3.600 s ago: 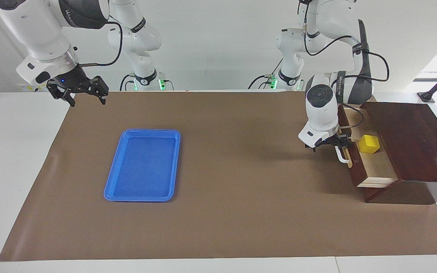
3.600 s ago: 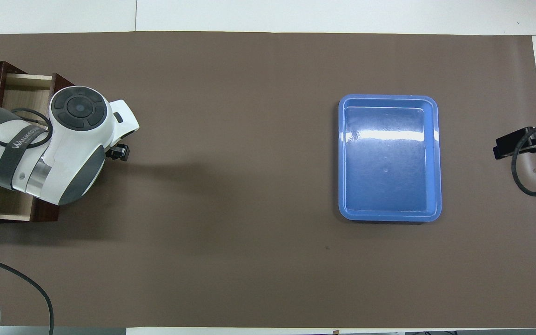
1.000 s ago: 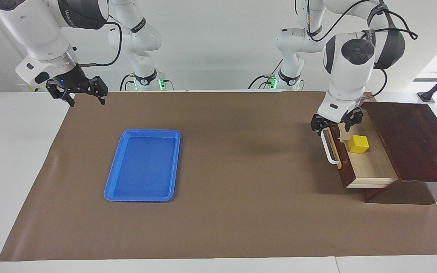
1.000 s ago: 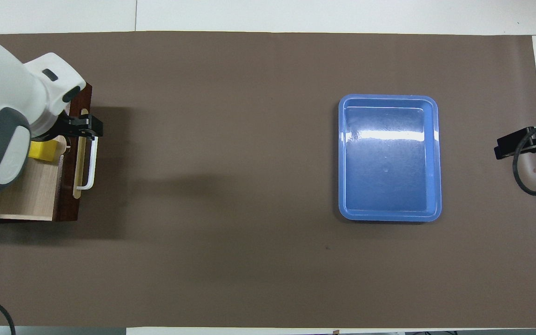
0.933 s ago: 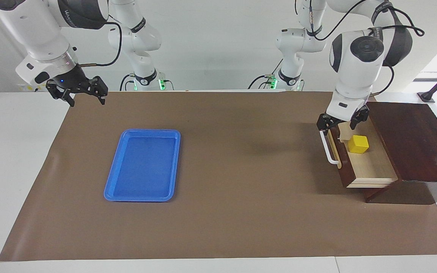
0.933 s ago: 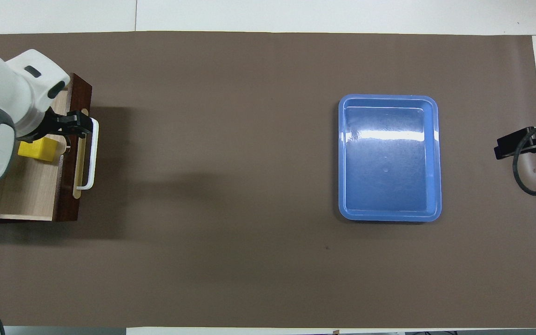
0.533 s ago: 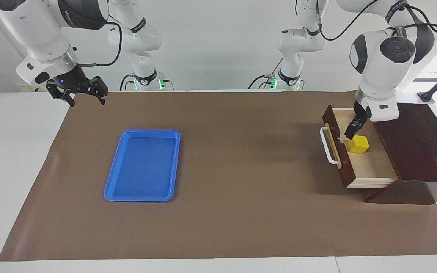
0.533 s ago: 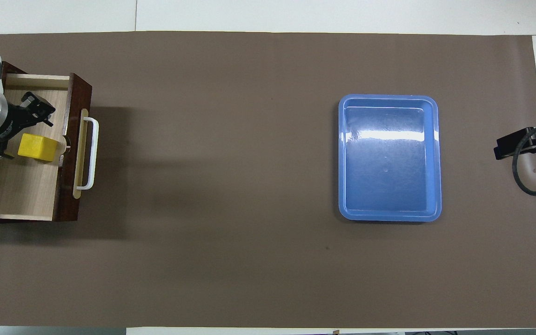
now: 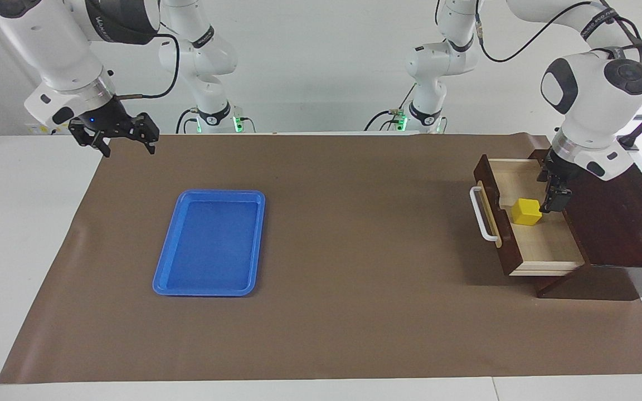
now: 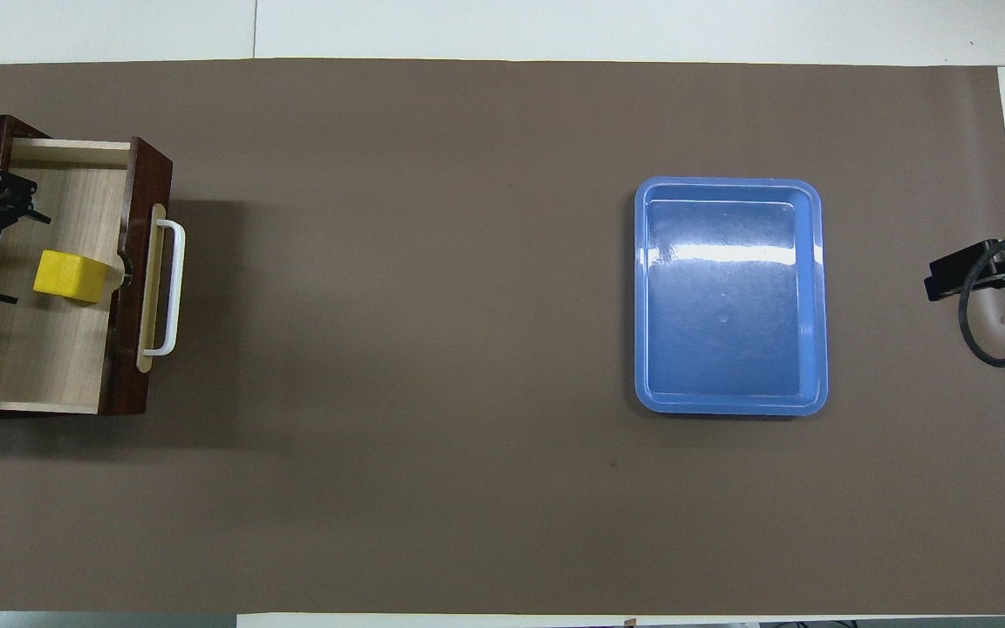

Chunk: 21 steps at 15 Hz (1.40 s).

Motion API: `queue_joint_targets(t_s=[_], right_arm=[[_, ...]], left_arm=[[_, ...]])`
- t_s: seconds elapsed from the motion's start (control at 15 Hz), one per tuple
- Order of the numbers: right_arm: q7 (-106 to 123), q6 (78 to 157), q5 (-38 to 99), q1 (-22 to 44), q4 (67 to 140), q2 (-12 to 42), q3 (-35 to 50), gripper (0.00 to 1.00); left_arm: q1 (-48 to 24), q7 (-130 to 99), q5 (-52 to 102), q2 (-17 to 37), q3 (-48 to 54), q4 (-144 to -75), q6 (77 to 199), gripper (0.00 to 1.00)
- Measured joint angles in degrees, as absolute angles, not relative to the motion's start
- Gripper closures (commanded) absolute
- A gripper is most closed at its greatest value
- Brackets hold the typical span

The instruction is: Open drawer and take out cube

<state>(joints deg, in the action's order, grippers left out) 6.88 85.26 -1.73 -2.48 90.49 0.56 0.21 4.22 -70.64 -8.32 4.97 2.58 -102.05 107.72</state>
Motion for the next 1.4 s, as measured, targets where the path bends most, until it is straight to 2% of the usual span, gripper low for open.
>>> queue_joint_targets(t_s=[0.33,0.73,1.4], right_arm=[[6.88,86.19,-1.69,-2.45,90.53,0.54,0.34,0.00],[6.88,86.32,-1.64,-2.37,91.71,0.23,0.48,0.00],[6.88,86.32,-1.63,-2.37,92.35,-0.17,0.48,0.00]], left_arm=[[4.16,-74.13,-8.41,5.60,2.92,-104.18,109.29,0.00],[4.07,-77.66,-14.68,7.06,2.98,-104.55,109.86,0.00],[4.16,-78.44,-15.21,8.24,2.77,-104.96,112.63,0.01]])
